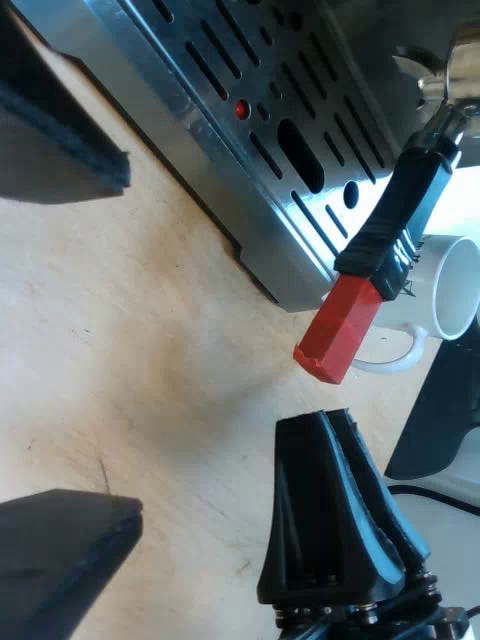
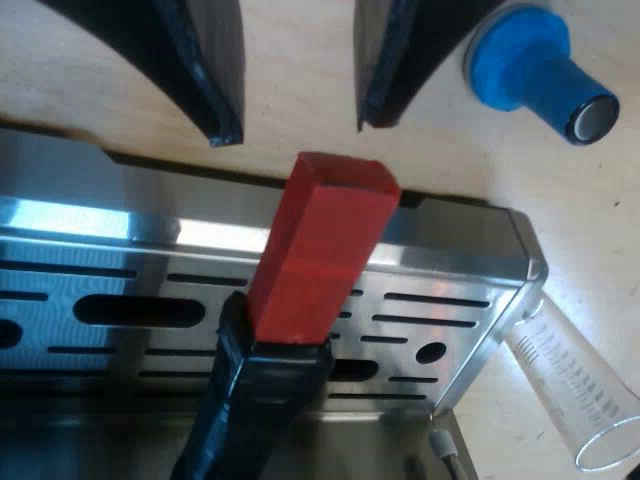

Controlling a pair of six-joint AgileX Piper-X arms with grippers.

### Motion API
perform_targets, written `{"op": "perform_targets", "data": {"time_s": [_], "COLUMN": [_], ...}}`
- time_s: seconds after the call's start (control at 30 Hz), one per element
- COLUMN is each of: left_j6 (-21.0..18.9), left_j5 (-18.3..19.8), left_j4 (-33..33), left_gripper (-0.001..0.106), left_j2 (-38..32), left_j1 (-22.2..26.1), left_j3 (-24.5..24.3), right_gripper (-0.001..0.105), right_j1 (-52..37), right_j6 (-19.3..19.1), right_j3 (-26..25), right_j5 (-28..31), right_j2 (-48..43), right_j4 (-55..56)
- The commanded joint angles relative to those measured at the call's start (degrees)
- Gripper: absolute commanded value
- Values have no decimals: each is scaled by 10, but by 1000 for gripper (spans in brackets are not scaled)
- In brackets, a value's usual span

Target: Grind coffee beans and then tamp

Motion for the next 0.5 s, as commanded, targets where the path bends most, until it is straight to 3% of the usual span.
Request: {"op": "perform_targets", "data": {"time_s": [0.03, 0.5], "left_j6": [-1, -1], "left_j5": [7, 7], "left_j4": [-10, -10], "left_gripper": [63, 63], "left_j2": [-2, -2], "left_j1": [-3, -3], "left_j3": [1, 1], "right_gripper": [29, 29], "right_j1": [1, 1], "right_j6": [-3, -3], "right_j3": [0, 0], "right_j5": [6, -4], "right_j2": [7, 48], "right_j4": [-9, -60]}}
